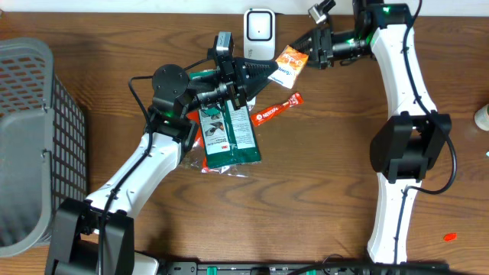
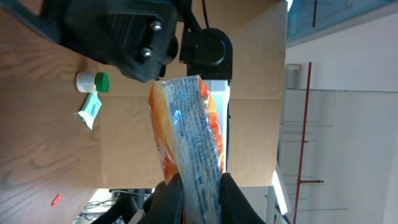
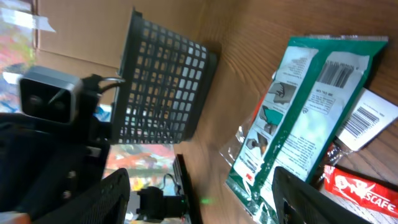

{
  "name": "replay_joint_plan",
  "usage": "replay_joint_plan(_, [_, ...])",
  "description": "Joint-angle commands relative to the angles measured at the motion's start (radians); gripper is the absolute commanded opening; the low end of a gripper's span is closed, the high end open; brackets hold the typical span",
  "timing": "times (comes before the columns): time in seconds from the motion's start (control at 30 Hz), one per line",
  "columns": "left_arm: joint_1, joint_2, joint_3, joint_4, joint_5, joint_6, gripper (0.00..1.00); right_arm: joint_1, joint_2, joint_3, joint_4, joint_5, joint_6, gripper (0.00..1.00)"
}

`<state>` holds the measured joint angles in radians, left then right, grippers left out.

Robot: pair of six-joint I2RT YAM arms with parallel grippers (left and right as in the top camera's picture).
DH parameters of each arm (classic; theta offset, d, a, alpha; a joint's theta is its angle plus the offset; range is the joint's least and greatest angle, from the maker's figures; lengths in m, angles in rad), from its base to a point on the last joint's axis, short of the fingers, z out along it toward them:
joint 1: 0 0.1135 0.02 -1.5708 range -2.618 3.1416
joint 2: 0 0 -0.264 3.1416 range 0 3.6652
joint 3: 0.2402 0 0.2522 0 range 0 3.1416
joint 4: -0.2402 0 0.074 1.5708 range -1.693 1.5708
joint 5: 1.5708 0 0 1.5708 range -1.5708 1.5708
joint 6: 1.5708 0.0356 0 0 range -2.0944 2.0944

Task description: Scan the item barcode

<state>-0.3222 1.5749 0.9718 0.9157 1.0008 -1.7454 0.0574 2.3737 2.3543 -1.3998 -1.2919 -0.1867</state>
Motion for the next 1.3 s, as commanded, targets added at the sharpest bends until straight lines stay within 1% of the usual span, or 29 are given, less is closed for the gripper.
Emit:
replay_joint_plan(0.0, [0.003, 0.000, -0.007, 0.005, 0.020, 0.025, 0.08, -0.029, 0.000, 0.039, 0.002, -0.048, 0.063, 0.70])
replay_joint_plan(0.13, [0.003, 0.000, -0.007, 0.005, 0.020, 0.025, 0.08, -0.056, -0.001, 0.042, -0.011, -0.097, 0.063, 0.68])
replay_joint_plan(0.23, [0.003, 0.000, -0.007, 0.005, 0.019, 0.025, 0.08, -0.068, -0.001, 0.042, -0.014, -0.182, 0.062, 0.66])
replay_joint_plan(0.33, [0.003, 0.000, -0.007, 0.005, 0.017, 0.025, 0.08, -0.077, -0.001, 0.044, -0.013, -0.271, 0.055, 0.67])
replay_joint_plan(0.47, [0.003, 0.000, -0.007, 0.005, 0.011, 0.025, 0.08, -0.091, -0.007, 0.045, -0.047, -0.270, 0.116, 0.67])
replay_joint_plan(0.53, [0.003, 0.000, -0.007, 0.005, 0.008, 0.026, 0.08, -0.100, -0.016, 0.045, -0.094, -0.270, 0.109, 0.67])
replay_joint_plan(0.63, [0.003, 0.000, -0.007, 0.005, 0.004, 0.026, 0.08, -0.113, -0.043, 0.045, -0.168, -0.270, 0.057, 0.67])
replay_joint_plan(0.73, [0.003, 0.000, -0.007, 0.005, 0.001, 0.026, 0.08, -0.122, -0.077, 0.045, -0.206, -0.268, 0.003, 0.67])
replay_joint_plan(0.87, [0.003, 0.000, -0.007, 0.005, 0.001, 0.034, 0.08, -0.123, -0.119, 0.045, -0.242, -0.233, -0.015, 0.66])
replay_joint_plan(0.93, [0.003, 0.000, -0.007, 0.005, -0.001, 0.037, 0.08, -0.118, -0.143, 0.045, -0.299, -0.231, -0.068, 0.66])
replay_joint_plan(1.27, [0.003, 0.000, -0.007, 0.005, 0.000, 0.036, 0.08, -0.069, -0.158, 0.037, -0.298, -0.145, -0.069, 0.64])
